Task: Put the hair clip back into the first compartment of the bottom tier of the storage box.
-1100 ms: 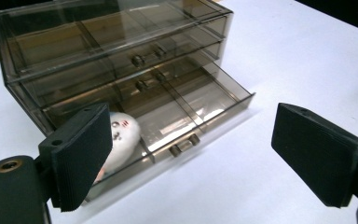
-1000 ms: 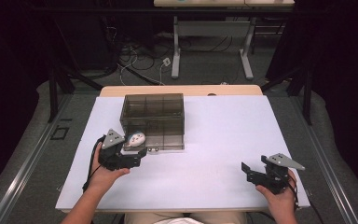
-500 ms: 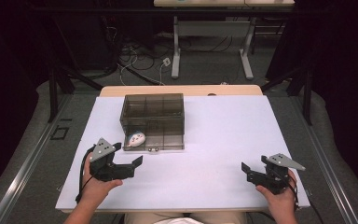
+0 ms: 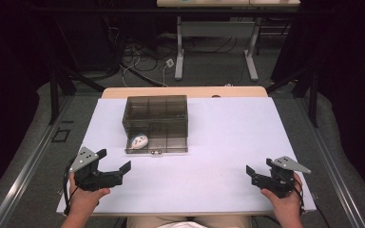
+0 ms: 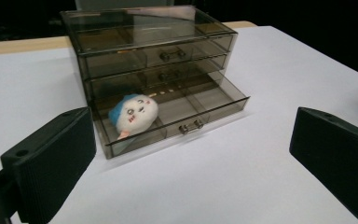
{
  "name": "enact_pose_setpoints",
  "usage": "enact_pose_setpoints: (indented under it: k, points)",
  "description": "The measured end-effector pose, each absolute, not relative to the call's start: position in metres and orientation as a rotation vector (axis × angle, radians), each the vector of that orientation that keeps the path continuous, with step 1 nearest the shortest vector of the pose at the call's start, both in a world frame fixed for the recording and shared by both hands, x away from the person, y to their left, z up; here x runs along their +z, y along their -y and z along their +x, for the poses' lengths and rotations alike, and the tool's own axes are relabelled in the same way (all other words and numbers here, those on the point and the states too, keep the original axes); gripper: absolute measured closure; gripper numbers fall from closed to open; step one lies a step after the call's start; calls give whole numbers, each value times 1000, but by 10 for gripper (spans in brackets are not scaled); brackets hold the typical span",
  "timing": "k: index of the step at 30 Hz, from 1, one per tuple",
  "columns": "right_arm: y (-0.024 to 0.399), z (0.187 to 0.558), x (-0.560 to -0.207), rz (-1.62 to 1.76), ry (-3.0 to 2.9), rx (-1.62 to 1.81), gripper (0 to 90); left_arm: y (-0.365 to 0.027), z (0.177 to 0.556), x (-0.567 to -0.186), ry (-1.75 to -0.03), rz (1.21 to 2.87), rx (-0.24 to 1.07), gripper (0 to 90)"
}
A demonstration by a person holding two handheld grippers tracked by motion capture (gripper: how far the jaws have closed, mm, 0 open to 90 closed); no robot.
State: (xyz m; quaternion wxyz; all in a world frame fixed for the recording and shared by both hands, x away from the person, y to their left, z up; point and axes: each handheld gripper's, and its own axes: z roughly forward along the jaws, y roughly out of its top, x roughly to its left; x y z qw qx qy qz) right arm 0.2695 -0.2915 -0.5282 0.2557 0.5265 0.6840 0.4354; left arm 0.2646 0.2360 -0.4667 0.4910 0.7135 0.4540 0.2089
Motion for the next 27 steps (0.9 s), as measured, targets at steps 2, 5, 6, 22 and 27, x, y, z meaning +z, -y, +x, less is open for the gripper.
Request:
enact_pose_setpoints:
  k: [2, 5, 6, 22, 27]
  points:
    - [291, 269, -528, 1428, -1857, 1177, 150, -239, 265, -469, -1113, 1733, 531, 5]
    - [292, 270, -528, 1432, -1858, 1181, 150, -244, 266, -471, -1131, 1738, 543, 5]
    - [292, 270, -529, 1429, -1857, 1178, 150, -247, 267, -473, -1148, 1740, 553, 5]
    - [292, 271, -529, 1436, -1862, 1174, 150, -261, 282, -490, -1221, 1773, 556, 5]
    - [292, 271, -530, 1432, -1857, 1184, 150, -262, 285, -494, -1237, 1785, 556, 6]
